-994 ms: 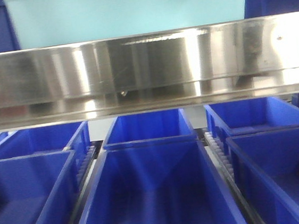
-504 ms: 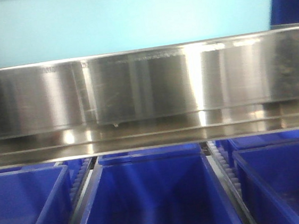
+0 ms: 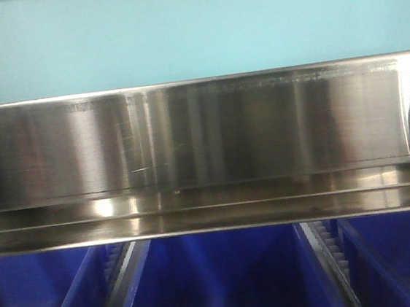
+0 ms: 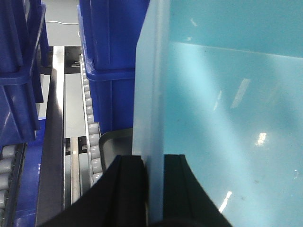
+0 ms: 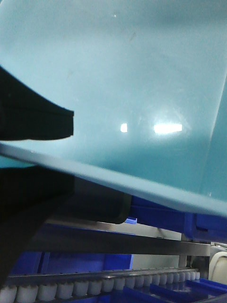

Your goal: Move two blue bins to right shelf middle

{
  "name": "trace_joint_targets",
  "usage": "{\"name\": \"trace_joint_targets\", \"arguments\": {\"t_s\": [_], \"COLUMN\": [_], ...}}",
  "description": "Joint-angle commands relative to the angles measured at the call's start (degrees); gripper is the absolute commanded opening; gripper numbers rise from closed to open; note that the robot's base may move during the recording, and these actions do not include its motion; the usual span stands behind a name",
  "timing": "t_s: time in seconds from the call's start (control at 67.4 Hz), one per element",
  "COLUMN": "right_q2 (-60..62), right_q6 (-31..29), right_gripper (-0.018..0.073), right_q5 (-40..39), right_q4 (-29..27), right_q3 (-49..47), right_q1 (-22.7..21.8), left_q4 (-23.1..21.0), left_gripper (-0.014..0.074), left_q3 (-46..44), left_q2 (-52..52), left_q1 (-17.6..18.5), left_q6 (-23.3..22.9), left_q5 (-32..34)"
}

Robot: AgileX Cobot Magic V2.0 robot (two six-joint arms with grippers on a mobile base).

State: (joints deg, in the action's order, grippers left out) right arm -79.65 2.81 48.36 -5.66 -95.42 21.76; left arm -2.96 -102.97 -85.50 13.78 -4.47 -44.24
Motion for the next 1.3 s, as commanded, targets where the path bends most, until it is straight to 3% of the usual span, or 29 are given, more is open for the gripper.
{"name": "trace_joint_targets", "arguments": {"t_s": [0.0, 1.29], "right_q2": [0.85, 0.85], "right_q6": [-2.27, -2.27], "right_gripper": [-0.0153, -0.0153], "right_q5": [-1.30, -1.30], "right_q4": [-0.56, -0.56], "right_q3": [-0.58, -0.58], "right_q1": [0.06, 0.06], "left_q4": [-0.44, -1.63], "left_gripper": [-0.0111, -0.0111], "left_q3": [-0.67, -0.67], "left_q2": [0.45, 0.48], "left_q1": [0.09, 0.09], "left_q6": [-0.63, -0.63], "left_q5": [3.78, 3.10]}}
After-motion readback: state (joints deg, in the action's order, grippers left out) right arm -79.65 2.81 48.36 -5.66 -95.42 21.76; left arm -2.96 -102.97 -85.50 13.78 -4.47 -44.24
